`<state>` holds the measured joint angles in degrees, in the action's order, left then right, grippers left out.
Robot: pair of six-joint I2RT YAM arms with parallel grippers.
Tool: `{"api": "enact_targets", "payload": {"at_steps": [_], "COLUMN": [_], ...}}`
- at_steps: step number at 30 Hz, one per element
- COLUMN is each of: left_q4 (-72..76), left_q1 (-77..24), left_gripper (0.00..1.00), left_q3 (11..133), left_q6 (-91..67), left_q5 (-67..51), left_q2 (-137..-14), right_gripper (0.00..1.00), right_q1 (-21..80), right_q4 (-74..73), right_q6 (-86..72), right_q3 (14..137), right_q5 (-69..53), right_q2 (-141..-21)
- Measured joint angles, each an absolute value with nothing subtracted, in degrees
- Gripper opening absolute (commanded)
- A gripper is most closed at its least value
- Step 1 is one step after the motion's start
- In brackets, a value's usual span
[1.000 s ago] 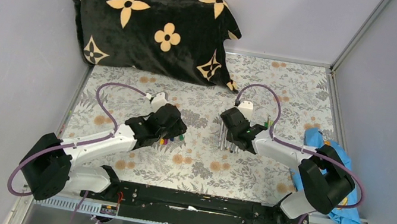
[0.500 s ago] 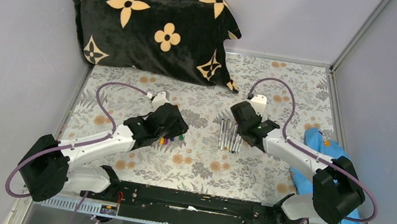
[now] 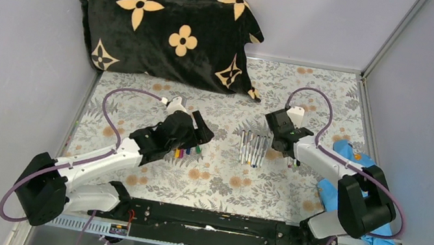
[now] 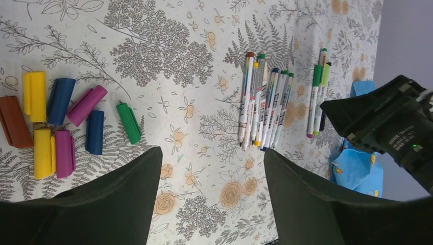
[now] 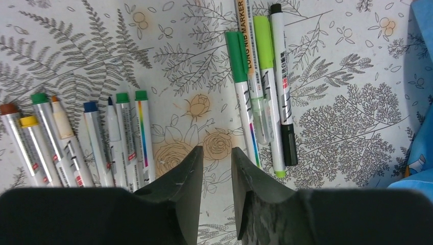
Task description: Open the pen caps
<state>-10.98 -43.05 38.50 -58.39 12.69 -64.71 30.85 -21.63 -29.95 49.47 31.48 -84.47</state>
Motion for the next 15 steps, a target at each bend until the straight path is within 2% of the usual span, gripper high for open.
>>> {"api": "enact_targets", "payload": {"at_steps": [15], "left_q4": [-9.63], "left_q1": [-43.05], "left_gripper": [0.82], "left_q3": [38.37], "left_q6": [-58.04], "left_q5": [11.25], "left_q2": [-63.94], "right_gripper": [0.35], "right_q1": [24.86], "right_q4": [-21.67], "right_q6": [-29.26], "right_q3": [47.7], "right_q5": [27.16], "right_q2": [-86.67]}}
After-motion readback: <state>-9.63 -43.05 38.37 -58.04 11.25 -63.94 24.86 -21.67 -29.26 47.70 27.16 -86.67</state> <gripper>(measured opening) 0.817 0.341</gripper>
